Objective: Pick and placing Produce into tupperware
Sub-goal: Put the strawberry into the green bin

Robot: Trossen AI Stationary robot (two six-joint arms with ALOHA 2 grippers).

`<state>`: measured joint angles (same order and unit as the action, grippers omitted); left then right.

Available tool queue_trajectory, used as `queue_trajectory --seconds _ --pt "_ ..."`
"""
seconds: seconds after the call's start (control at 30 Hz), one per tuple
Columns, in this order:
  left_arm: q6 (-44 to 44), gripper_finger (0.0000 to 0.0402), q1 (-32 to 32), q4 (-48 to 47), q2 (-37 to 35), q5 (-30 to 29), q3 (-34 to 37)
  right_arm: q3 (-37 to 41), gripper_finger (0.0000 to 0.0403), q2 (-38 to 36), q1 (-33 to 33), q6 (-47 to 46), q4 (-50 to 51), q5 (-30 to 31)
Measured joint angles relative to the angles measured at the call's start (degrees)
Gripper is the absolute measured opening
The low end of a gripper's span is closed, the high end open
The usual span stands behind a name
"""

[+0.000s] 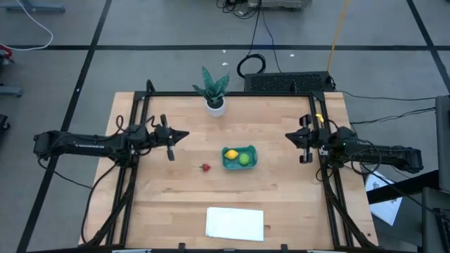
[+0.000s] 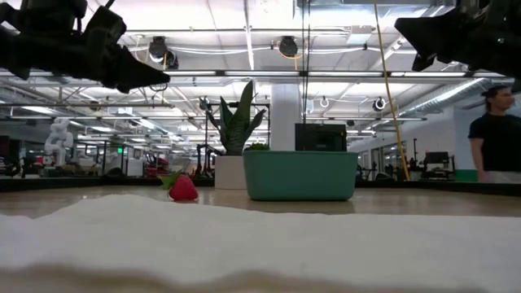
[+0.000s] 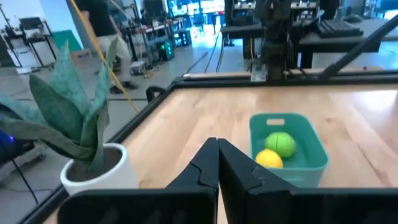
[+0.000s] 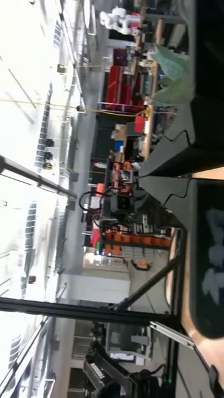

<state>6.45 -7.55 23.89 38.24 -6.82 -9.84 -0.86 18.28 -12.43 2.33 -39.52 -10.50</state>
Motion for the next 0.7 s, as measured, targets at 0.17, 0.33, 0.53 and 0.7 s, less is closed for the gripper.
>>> queue_trajectory --seconds 0.17,0.33,0.53,0.7 --pt "0.07 0.0001 0.00 0.05 0.00 -0.12 0.48 0.00 0.0000 0.02 0.00 -0.31 2.70 -0.02" --pt "0.72 0.0011 0.00 -0.64 -0.02 -0.12 0.50 0.00 0.0000 0.02 0.00 -0.04 1.90 -0.03" --pt "3.61 0.0019 0.02 -2.78 -0.01 3.36 0.52 0.00 0.0000 0.02 0.02 1.88 -0.73 -0.07" --pt "2.32 0.0005 0.01 -2.70 -0.02 4.26 0.52 0.00 0.0000 0.00 0.02 1.86 -2.34 -0.07"
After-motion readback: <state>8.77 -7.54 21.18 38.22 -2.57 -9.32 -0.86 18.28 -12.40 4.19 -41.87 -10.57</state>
